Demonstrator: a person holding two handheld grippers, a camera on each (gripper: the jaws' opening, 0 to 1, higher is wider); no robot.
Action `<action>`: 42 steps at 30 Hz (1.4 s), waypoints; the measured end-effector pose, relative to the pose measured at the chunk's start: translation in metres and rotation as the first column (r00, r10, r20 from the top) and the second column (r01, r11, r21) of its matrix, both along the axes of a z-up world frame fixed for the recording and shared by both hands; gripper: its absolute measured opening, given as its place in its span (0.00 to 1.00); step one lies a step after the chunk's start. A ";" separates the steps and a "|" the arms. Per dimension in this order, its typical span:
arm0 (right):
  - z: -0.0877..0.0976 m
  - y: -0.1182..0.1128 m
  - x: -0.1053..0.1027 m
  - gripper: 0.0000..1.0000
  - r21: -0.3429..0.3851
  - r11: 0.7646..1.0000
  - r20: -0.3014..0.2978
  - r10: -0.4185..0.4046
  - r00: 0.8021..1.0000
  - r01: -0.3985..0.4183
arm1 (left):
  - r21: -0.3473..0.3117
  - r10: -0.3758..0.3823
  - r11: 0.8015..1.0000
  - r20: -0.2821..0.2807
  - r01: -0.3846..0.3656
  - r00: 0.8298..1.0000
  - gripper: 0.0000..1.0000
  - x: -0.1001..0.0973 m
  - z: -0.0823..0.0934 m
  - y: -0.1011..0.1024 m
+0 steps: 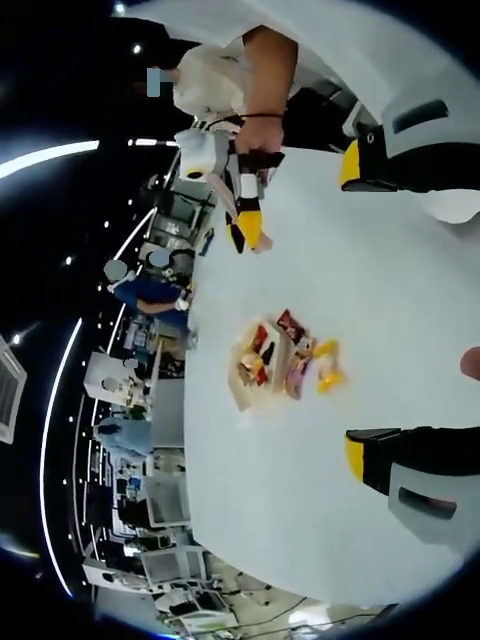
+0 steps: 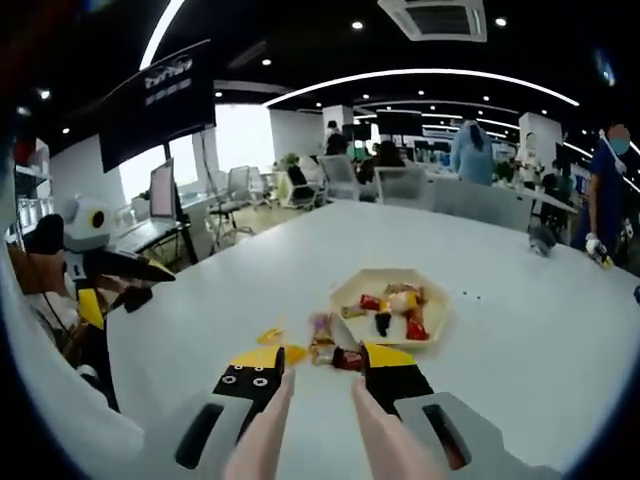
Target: Place the target food into the container with the food tongs after gripping and lifting it, then release it inside without dropping or visibly crushing the food.
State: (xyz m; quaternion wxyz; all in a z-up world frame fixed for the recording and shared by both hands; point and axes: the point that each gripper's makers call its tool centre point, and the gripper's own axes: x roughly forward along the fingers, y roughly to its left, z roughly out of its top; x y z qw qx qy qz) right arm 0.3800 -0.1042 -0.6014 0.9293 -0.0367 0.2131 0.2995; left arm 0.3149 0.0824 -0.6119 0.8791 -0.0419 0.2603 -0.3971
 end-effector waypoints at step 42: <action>-0.052 0.133 0.052 0.30 -0.141 0.876 -0.072 0.455 0.888 -0.460 | 0.031 0.196 0.980 -0.029 -0.195 0.980 0.99 0.002 -0.005 0.052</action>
